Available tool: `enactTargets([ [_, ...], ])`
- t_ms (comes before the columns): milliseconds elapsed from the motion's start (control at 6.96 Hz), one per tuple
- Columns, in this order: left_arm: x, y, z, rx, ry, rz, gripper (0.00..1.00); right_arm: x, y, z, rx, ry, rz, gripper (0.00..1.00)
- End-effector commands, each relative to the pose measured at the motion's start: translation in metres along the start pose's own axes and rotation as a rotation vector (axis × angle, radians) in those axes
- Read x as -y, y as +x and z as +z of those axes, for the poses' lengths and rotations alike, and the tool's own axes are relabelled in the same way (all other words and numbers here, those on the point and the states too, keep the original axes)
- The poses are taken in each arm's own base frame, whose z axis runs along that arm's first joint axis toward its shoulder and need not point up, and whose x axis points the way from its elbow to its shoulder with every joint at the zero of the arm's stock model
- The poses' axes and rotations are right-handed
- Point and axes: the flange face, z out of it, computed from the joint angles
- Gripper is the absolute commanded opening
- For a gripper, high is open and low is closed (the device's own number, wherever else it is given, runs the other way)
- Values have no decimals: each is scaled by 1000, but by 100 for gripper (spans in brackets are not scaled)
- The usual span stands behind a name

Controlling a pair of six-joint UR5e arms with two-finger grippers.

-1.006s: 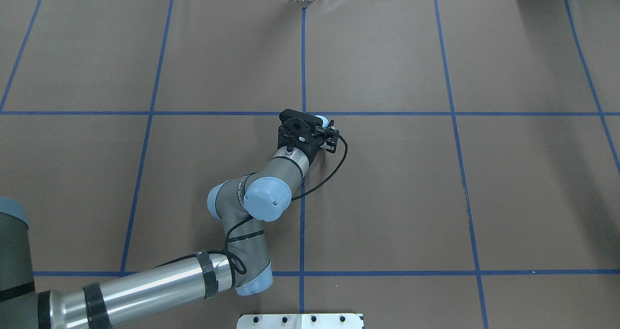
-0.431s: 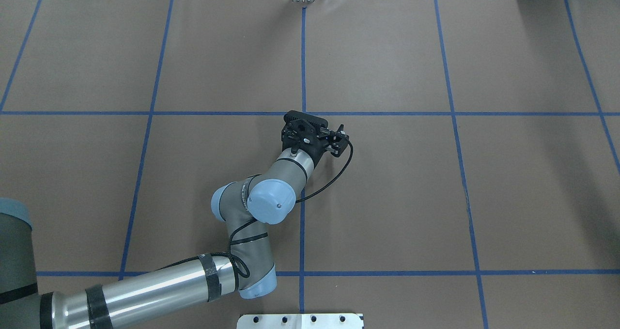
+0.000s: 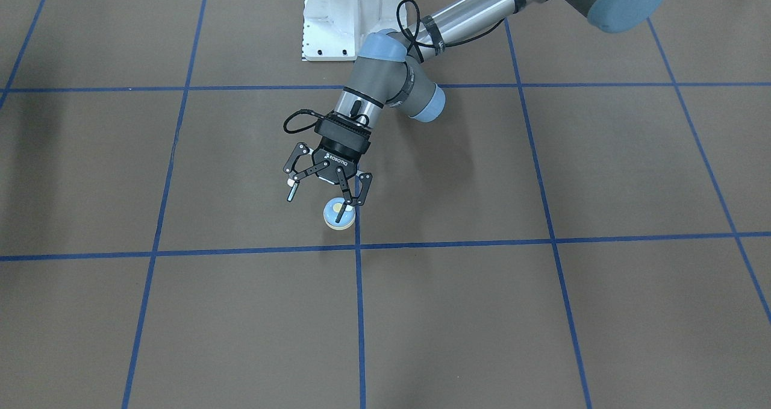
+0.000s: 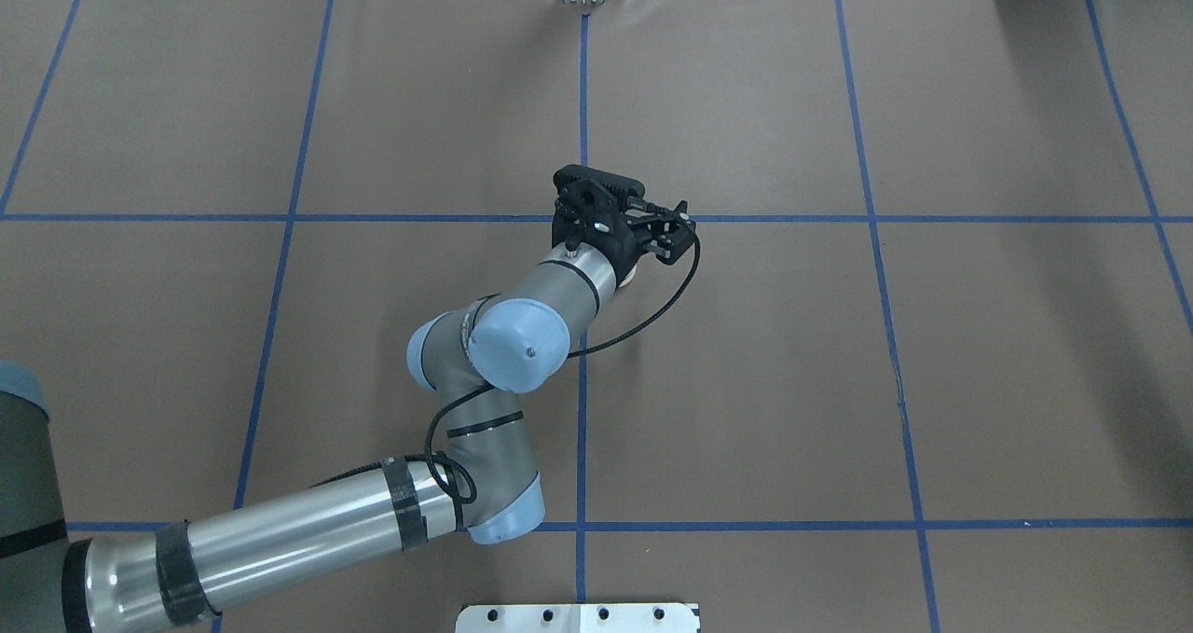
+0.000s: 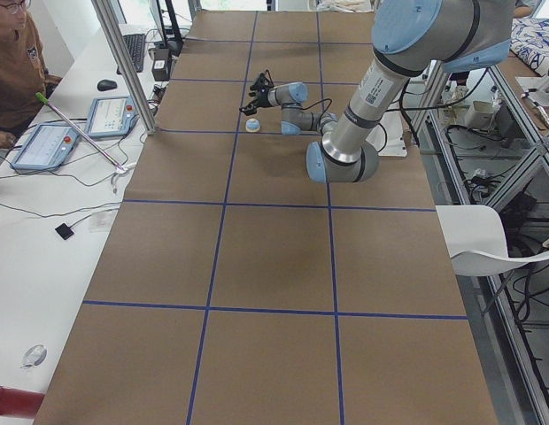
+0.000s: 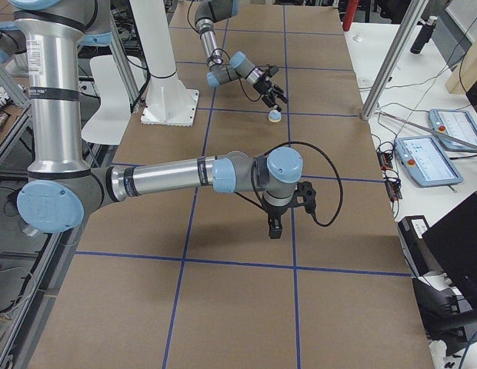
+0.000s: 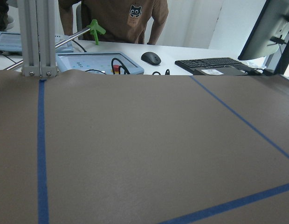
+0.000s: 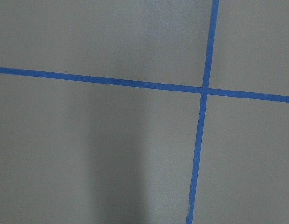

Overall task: Place and press bell with both arms
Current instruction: 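Open the left gripper and withdraw it while the right arm enters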

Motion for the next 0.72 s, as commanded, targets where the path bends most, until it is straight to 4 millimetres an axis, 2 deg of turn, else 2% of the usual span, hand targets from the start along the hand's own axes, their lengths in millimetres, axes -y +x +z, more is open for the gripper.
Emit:
enactTargets([
  [0,75,-35,14,54,-72,28,100,17,-16,-10,23,22,-24,100],
  [144,116,-61,18,90,-143,39,100,32,-34,-13,26,29,9,100],
  [287,147,-99,26,143,-232,40,100,50,-60,-16,32,36,45,100],
  [431,177,-142,31,196,-326,41,100,75,-103,-12,44,28,93,100],
  [575,188,-186,28,218,-372,89,100,98,-164,-3,59,14,168,100],
])
